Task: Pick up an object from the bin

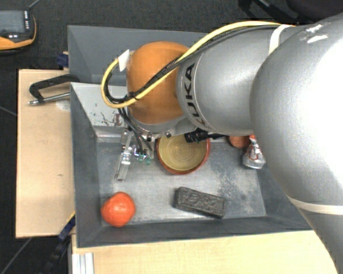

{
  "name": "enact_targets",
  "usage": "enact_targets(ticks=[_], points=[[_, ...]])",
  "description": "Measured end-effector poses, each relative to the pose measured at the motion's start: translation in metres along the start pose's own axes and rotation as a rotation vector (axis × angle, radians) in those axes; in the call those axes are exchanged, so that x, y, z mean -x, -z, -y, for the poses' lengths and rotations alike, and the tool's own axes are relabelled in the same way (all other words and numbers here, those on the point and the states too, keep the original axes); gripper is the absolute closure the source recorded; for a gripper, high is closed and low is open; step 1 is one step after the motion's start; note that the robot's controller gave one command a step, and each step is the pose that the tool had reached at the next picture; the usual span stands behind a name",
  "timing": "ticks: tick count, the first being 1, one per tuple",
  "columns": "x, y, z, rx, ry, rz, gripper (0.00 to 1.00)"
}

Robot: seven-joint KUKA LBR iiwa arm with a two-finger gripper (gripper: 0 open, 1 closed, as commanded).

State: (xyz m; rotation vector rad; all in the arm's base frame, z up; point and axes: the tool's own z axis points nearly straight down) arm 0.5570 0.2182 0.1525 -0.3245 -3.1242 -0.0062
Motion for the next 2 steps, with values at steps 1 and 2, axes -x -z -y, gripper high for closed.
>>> enact_targets(ticks=[1, 2], points=[[0.042, -0.001, -0.025, 0.006, -0.022, 0.007, 0.0], [0.018, 0.044, -0.004, 0.01, -0.059, 0.01, 0.0]])
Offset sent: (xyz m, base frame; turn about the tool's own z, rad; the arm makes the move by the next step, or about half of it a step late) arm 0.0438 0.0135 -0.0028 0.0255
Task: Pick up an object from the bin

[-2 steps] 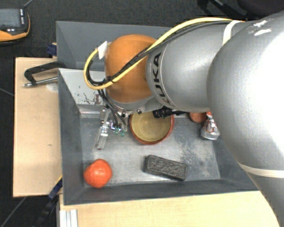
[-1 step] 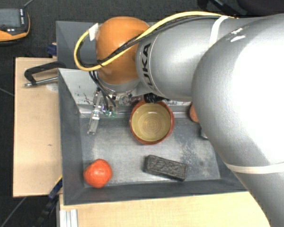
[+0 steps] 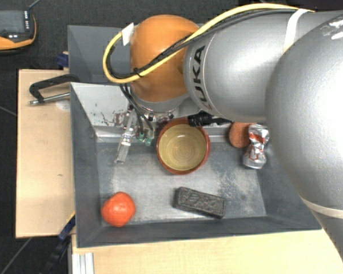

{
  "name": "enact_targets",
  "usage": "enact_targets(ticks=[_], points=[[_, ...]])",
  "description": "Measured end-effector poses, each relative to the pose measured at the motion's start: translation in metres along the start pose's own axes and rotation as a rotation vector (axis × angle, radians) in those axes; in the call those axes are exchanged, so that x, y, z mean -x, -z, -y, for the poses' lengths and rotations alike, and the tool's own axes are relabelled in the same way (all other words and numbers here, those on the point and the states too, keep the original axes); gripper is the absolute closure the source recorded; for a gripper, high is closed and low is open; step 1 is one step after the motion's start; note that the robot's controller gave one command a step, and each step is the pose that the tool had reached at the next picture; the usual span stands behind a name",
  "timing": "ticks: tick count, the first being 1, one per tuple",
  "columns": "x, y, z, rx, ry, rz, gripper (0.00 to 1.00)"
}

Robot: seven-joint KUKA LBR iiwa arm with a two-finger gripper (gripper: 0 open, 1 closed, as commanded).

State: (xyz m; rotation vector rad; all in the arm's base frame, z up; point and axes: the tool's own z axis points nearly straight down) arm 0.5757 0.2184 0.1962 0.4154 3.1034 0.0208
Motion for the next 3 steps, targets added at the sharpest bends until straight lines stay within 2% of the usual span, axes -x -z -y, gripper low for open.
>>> enact_targets(ticks=[1, 2, 3], points=[[0.036, -0.004, 0.056, 0.0, 0.059, 0.003, 0.0], [0.049, -0.02, 0.11, -0.002, 0.015, 0.004, 0.0], [0.04, -0.079, 0.163, -0.005, 0.009, -0.001, 0.0]])
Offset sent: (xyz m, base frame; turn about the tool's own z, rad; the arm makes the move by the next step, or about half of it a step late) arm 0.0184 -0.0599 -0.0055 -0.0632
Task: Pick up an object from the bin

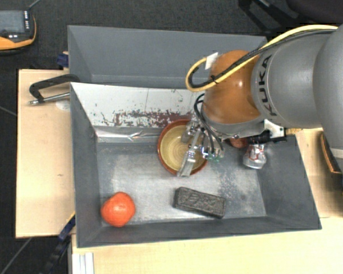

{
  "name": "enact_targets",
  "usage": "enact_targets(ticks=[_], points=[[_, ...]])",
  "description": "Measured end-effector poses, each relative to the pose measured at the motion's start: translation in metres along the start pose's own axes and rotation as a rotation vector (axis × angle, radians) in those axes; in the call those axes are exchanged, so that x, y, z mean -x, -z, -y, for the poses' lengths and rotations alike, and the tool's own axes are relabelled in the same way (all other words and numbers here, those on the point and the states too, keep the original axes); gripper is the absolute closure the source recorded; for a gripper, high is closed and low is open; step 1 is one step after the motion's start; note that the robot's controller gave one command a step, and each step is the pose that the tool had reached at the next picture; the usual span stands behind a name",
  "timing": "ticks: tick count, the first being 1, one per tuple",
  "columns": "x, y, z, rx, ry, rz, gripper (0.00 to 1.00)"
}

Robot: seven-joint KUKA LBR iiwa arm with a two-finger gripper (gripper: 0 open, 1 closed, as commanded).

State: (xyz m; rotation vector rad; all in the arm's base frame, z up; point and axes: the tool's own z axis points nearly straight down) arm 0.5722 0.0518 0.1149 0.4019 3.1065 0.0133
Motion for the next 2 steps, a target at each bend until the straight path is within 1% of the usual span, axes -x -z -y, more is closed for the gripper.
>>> enact_targets(ticks=[1, 2], points=[[0.013, -0.04, -0.005, 0.008, -0.092, 0.005, 0.0], [-0.045, -0.023, -0.037, 0.009, 0.371, 0.008, 0.0]])
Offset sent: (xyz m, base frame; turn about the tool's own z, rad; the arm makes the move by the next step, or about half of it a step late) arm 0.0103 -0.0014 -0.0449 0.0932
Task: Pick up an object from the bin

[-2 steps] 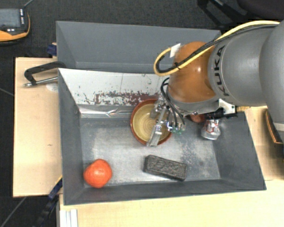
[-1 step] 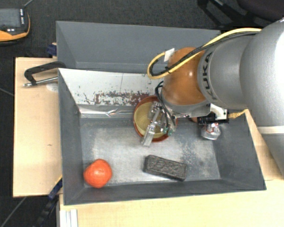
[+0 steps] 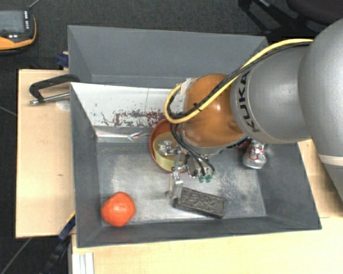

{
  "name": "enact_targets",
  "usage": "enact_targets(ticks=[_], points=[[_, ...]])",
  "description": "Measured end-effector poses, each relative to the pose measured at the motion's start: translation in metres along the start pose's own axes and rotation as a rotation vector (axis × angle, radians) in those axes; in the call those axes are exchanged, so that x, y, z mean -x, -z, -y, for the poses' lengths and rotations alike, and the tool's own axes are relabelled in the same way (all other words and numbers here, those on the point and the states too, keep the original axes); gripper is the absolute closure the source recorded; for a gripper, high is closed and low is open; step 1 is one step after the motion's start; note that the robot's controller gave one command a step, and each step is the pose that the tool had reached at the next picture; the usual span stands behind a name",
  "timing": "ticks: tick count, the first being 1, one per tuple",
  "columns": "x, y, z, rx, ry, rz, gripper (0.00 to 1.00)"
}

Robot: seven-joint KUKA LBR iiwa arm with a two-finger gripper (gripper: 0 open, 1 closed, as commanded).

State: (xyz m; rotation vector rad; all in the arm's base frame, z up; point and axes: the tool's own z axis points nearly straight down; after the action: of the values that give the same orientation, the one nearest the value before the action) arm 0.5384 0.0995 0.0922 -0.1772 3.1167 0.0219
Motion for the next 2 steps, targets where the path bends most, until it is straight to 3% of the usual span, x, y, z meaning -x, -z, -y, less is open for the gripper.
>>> enact_targets(ticks=[1, 2], points=[[0.0108, -0.0003, 0.0853, -0.002, -0.133, 0.007, 0.0], [0.0099, -0.0007, 0.0807, 0.002, -0.127, 0.001, 1.0]])
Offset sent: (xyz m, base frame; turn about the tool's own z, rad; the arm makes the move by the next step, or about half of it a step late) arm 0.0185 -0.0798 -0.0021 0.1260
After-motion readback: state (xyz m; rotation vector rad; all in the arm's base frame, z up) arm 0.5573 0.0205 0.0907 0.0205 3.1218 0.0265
